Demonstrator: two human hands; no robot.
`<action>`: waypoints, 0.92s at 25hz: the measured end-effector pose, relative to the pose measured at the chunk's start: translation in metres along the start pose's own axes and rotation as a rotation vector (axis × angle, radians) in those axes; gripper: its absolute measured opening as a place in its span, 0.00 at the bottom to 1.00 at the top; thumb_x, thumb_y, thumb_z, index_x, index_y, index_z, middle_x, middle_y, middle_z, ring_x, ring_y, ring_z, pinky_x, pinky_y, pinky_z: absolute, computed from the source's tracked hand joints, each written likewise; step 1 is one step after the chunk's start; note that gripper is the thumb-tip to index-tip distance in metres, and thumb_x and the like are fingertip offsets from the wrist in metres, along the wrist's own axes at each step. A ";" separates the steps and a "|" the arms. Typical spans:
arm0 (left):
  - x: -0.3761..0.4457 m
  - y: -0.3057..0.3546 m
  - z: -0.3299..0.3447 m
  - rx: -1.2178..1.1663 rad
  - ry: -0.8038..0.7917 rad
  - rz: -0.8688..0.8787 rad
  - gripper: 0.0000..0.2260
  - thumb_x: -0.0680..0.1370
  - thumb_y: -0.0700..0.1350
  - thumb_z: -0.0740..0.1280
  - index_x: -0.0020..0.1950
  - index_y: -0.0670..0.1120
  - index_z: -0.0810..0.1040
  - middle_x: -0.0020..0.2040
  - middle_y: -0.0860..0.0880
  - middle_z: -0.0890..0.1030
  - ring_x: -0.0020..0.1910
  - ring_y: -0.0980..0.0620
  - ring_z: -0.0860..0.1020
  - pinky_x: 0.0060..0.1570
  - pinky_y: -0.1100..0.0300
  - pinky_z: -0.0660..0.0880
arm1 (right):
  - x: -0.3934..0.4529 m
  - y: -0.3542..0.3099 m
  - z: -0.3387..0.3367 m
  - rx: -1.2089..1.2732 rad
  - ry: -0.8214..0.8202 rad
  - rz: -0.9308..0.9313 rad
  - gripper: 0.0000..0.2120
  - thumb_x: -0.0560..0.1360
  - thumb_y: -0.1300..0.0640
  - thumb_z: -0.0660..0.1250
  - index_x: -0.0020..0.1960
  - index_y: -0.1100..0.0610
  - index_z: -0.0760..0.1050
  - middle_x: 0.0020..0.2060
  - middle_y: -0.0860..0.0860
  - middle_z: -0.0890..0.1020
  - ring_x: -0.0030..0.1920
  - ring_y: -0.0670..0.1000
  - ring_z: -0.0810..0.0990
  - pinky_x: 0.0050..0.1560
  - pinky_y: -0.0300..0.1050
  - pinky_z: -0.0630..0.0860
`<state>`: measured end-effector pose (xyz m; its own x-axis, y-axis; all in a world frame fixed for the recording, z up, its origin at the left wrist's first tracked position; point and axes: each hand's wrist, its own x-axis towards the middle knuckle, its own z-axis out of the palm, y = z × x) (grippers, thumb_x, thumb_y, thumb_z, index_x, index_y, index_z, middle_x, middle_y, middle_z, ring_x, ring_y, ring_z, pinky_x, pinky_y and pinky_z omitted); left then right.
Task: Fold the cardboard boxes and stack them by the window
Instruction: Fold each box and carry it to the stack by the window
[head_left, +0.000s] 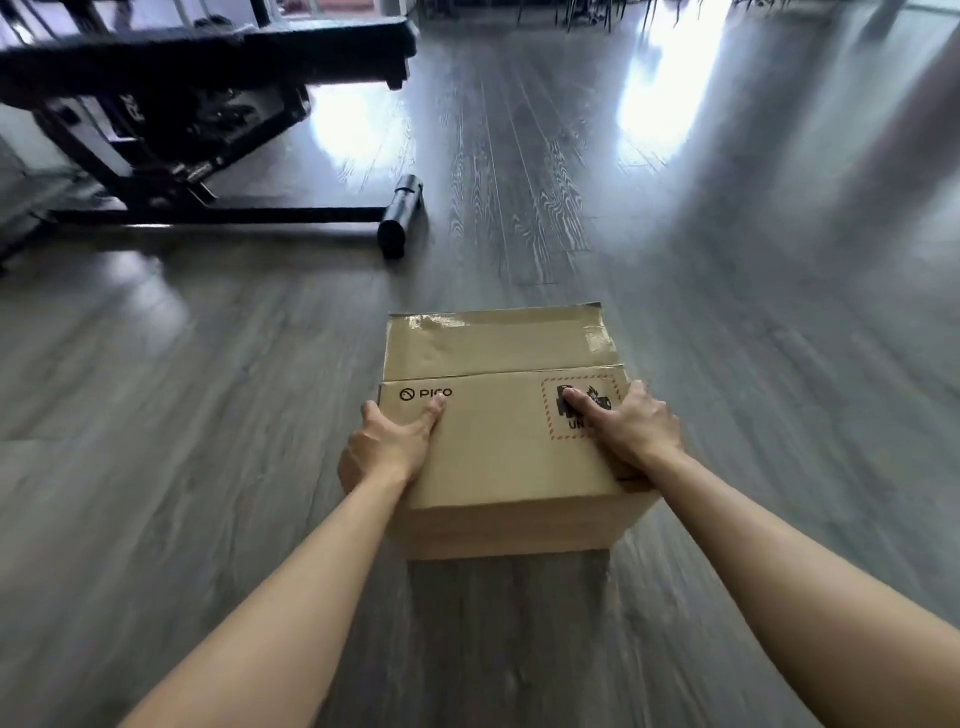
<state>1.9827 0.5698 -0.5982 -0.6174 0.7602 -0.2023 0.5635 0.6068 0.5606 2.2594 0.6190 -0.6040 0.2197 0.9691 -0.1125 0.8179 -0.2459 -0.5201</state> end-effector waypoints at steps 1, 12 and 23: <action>-0.006 -0.004 -0.005 -0.035 -0.018 -0.031 0.44 0.65 0.80 0.61 0.66 0.46 0.71 0.60 0.41 0.80 0.59 0.38 0.78 0.49 0.51 0.68 | -0.006 0.001 -0.002 0.022 -0.001 -0.012 0.52 0.61 0.16 0.56 0.65 0.57 0.67 0.55 0.58 0.81 0.53 0.61 0.80 0.46 0.51 0.75; -0.033 -0.021 -0.026 -0.348 0.018 0.214 0.40 0.62 0.70 0.76 0.67 0.52 0.71 0.55 0.51 0.82 0.55 0.45 0.81 0.55 0.51 0.77 | -0.048 0.017 -0.027 0.302 0.176 -0.219 0.41 0.62 0.22 0.68 0.65 0.44 0.62 0.45 0.42 0.78 0.42 0.47 0.78 0.35 0.41 0.71; -0.023 -0.099 0.033 -0.302 -0.219 0.257 0.14 0.74 0.55 0.75 0.57 0.57 0.79 0.52 0.54 0.83 0.49 0.54 0.81 0.42 0.60 0.73 | -0.067 0.093 0.023 0.093 -0.122 -0.124 0.27 0.77 0.47 0.69 0.73 0.41 0.65 0.52 0.52 0.85 0.53 0.57 0.82 0.49 0.51 0.78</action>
<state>1.9593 0.5000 -0.6752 -0.3288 0.9284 -0.1728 0.4778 0.3214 0.8176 2.3084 0.5319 -0.6643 0.0496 0.9887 -0.1415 0.7806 -0.1268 -0.6120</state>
